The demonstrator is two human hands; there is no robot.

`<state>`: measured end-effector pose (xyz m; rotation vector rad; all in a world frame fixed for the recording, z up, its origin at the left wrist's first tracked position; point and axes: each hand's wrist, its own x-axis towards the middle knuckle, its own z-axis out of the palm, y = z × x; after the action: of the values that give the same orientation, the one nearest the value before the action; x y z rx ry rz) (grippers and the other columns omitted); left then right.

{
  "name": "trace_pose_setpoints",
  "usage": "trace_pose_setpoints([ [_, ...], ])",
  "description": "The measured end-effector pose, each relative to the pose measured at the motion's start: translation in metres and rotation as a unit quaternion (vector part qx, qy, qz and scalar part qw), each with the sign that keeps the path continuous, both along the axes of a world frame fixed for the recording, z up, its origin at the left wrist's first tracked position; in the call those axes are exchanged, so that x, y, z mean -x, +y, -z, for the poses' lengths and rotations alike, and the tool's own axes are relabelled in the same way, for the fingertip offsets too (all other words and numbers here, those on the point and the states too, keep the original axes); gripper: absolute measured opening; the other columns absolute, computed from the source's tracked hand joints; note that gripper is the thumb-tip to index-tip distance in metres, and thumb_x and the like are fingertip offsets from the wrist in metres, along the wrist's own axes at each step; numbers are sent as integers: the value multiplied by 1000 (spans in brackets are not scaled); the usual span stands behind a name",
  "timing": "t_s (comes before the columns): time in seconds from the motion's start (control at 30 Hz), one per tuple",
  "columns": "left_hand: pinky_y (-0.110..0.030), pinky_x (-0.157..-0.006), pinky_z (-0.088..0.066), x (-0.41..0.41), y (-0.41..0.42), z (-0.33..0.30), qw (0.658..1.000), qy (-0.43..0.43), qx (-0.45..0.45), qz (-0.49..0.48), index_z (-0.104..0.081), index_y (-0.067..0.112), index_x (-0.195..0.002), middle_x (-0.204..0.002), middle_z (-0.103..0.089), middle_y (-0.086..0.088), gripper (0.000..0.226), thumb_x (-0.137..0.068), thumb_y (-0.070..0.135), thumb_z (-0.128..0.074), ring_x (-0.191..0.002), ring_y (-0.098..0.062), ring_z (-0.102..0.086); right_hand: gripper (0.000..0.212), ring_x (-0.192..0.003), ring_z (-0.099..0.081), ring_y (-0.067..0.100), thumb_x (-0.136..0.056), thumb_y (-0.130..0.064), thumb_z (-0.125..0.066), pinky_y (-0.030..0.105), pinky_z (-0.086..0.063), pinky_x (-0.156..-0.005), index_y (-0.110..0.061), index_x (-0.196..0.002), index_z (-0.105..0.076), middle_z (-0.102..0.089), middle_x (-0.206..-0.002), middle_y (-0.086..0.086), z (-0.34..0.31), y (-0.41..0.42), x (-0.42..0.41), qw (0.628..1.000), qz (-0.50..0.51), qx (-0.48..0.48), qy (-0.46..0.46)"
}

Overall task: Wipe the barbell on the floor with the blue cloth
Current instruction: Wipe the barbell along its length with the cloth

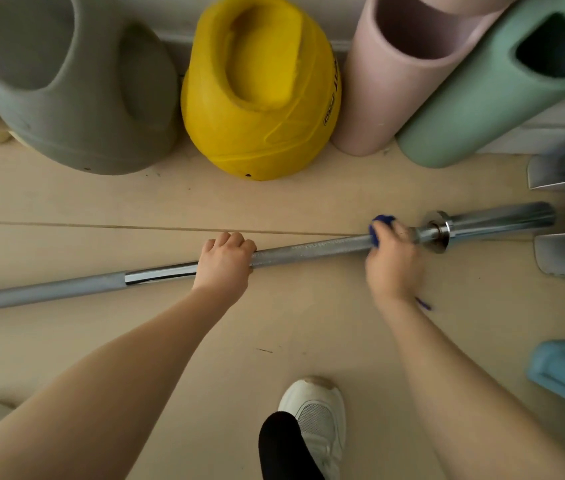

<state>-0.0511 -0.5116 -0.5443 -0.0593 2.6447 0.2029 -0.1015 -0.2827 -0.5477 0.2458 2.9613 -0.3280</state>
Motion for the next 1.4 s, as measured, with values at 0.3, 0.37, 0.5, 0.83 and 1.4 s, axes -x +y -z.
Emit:
trace_pose_setpoints([
  [0.3, -30, -95, -31, -11, 1, 1, 999, 0, -14, 32, -48, 15, -124, -124, -50, -4, 36, -90, 24, -58, -118, -25, -42, 40, -49, -59, 30, -69, -5, -57, 28, -46, -41, -20, -105, -67, -69, -104, 4, 8, -59, -47, 961, -272, -2, 42],
  [0.37, -30, -100, -29, -17, -3, 0, 998, -2, -45, 39, -43, 18, -131, -131, -47, -1, 42, -91, 25, -56, -123, -23, -39, 42, -52, -59, 30, -71, -9, -55, 29, -48, -44, -24, -109, -67, -69, -107, 5, 5, -33, -45, 960, -272, -47, 45],
  [0.5, -35, -106, -26, -20, -30, -4, 995, -76, -72, -6, -37, 21, -139, -141, -42, 1, 52, -92, 34, -52, -132, -22, -32, 44, -72, -61, 40, -74, -3, -62, 41, -50, -58, -19, -116, -62, -63, -113, 14, -4, -28, -41, 985, -159, -26, -58],
  [0.83, -33, -96, -33, -18, -39, -2, 991, -115, -54, 37, -58, 22, -119, -122, -55, 0, 28, -94, 33, -50, -120, -24, -39, 40, -94, -61, 35, -86, -5, -45, 33, -42, -66, -23, -121, -53, -50, -128, 4, -21, -106, -49, 924, -330, 19, -191],
  [1.4, -29, -91, -32, -37, -30, -2, 997, -49, -57, -26, -55, 23, -114, -121, -54, 4, 21, -95, 29, -50, -115, -21, -41, 26, -91, -62, 34, -86, -7, -49, 32, -40, -64, -10, -111, -53, -51, -115, 12, -29, -85, -32, 937, -277, -103, -187],
])
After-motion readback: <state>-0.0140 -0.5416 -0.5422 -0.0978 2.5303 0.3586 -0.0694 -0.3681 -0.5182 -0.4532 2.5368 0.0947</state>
